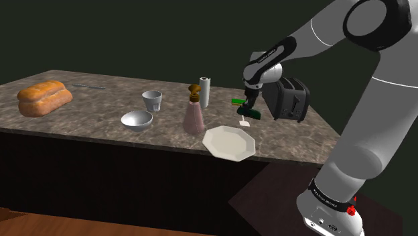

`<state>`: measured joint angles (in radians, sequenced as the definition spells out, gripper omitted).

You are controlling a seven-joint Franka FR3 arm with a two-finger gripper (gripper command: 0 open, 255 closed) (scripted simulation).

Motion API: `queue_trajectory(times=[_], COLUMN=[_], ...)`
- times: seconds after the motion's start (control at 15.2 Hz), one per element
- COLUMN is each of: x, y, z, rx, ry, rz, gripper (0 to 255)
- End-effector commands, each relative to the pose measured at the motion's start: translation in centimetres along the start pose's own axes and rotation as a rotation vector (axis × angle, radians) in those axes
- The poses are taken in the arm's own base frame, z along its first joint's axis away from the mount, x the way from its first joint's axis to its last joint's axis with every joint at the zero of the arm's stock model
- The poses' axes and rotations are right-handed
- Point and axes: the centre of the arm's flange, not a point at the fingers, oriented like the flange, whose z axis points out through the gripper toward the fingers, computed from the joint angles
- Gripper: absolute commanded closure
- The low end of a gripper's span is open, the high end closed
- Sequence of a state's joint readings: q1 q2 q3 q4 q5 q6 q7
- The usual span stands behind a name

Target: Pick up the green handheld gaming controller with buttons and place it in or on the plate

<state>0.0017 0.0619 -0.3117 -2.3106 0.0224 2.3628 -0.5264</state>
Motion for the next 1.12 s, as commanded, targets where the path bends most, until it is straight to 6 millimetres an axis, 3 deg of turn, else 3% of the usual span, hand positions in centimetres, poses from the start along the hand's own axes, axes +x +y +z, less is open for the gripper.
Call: queue_trajectory(times=[0.0,0.73,0.79,1.06], x=[0.1,0.7,0.8,0.8], y=[-2.5,-17.0,-19.2,-19.2], z=[0.2,0.2,0.3,2.4], rx=[0.0,0.0,0.0,0.0], ry=[0.0,0.0,0.0,0.0], rz=[0.002,0.002,0.002,0.002], gripper=[255,255,255,255])
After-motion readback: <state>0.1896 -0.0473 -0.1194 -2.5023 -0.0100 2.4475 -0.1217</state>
